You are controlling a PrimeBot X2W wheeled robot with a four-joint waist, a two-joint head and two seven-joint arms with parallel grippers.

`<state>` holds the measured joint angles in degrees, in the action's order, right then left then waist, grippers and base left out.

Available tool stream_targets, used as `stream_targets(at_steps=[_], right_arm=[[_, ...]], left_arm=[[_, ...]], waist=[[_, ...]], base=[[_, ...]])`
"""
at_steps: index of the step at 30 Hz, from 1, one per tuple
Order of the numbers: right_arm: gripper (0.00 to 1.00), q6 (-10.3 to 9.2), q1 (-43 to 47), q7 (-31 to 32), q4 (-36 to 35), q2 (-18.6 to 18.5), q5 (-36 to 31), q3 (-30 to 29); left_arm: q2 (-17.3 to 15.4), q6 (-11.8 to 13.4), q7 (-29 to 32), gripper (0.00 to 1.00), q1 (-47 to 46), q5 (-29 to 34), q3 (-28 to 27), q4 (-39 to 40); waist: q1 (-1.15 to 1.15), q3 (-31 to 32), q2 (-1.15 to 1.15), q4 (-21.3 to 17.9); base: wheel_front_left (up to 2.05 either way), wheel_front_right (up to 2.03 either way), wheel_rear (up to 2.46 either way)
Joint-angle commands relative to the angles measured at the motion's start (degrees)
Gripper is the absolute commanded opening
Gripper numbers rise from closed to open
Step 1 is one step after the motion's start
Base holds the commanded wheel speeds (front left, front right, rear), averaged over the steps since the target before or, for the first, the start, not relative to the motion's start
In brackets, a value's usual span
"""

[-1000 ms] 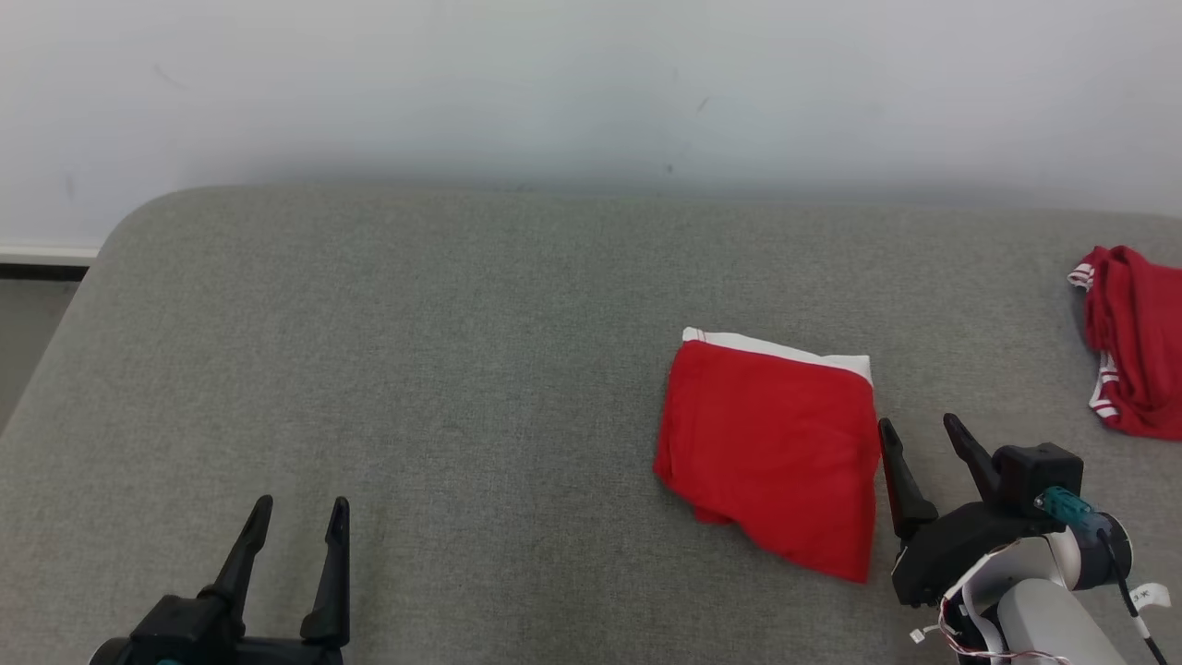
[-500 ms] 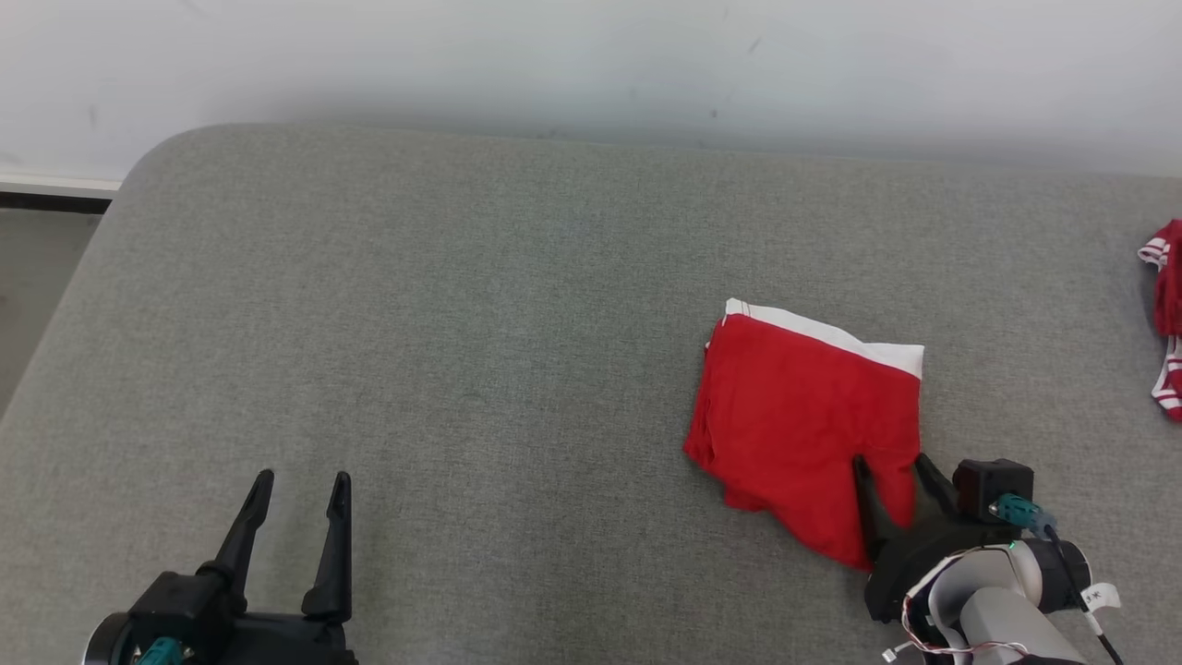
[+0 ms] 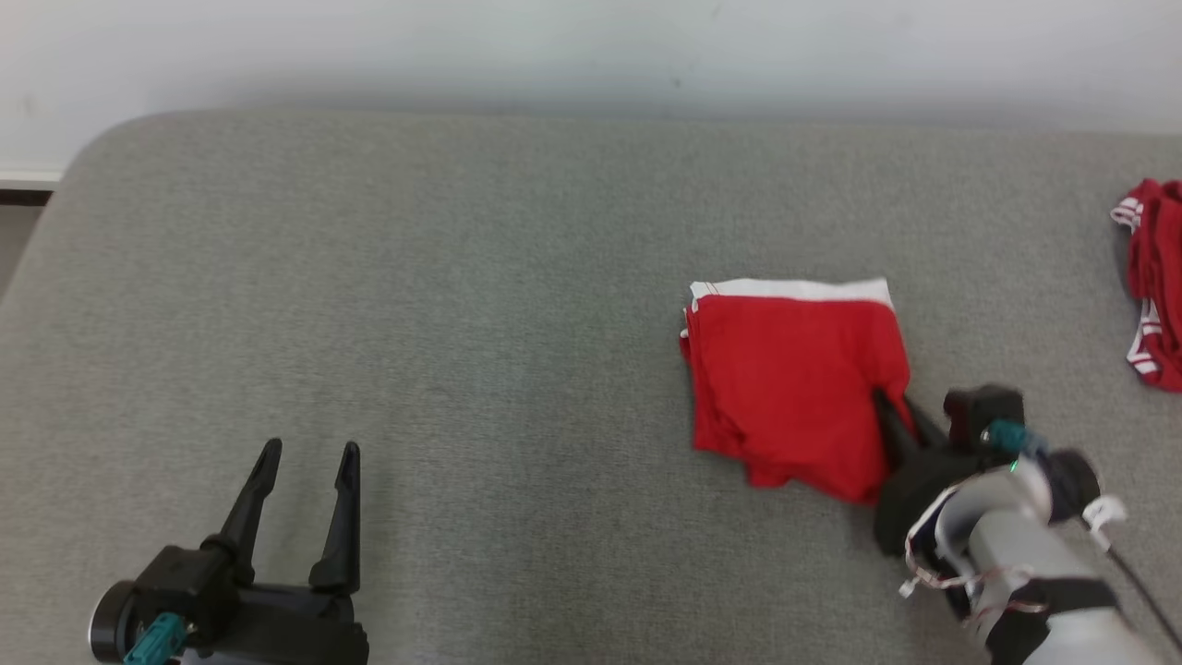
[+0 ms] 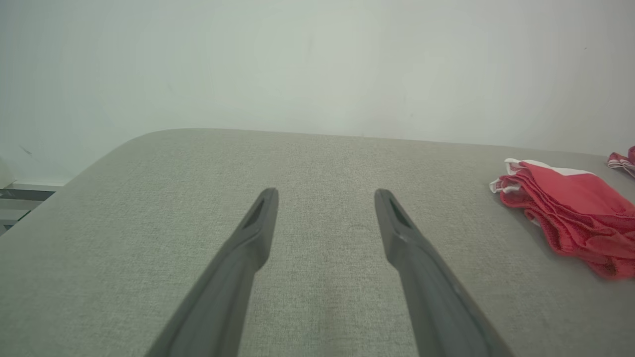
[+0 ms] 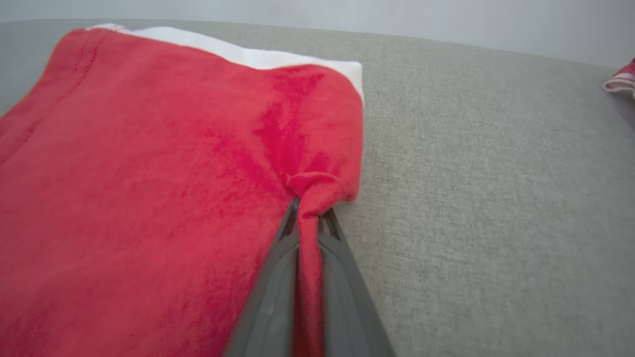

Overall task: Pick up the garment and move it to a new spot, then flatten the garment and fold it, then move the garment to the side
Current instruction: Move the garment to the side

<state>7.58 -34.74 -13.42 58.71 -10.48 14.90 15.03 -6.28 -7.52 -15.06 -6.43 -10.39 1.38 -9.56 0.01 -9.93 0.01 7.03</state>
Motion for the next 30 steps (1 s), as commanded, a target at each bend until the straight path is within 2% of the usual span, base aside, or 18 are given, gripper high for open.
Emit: stream_targets(at_steps=[1,7,12,20,30], right_arm=[[0.00,-0.18,-1.87,0.05,-0.37,-1.56,-0.34,1.12],[0.00,-0.18,-8.47,2.70,-3.46,-7.55,0.34,7.64],[0.00,-0.17,-14.40,4.85,-7.82,-13.18,2.17,10.83],[0.00,-0.18,-20.78,8.01,-16.59,-22.72,5.03,11.02],[0.00,-0.18,-20.74,13.41,-25.71,-31.90,6.73,5.59]], left_arm=[[-0.20,0.11,-0.09,1.00,-1.18,-0.34,0.20,0.52],[-1.36,0.11,-0.07,1.00,-3.95,-1.01,0.73,2.22],[-2.67,0.11,-0.07,1.00,-6.64,-1.73,0.99,4.64],[-5.56,0.11,-0.06,1.00,-8.19,-1.84,0.27,9.03],[-9.90,0.12,-0.06,1.00,-5.84,-1.77,-1.21,14.71]], waist=[[-0.01,-2.27,-0.01,-1.96],[-0.01,-8.39,-0.01,-5.55],[-0.01,-14.81,-0.01,-9.29],[-0.01,-22.74,-0.01,-15.08],[-0.01,-27.28,-0.01,-20.78]], base=[[0.00,0.00,0.00],[0.00,0.00,0.00],[0.00,0.00,0.00],[0.00,0.00,0.00],[0.00,0.00,0.00]])
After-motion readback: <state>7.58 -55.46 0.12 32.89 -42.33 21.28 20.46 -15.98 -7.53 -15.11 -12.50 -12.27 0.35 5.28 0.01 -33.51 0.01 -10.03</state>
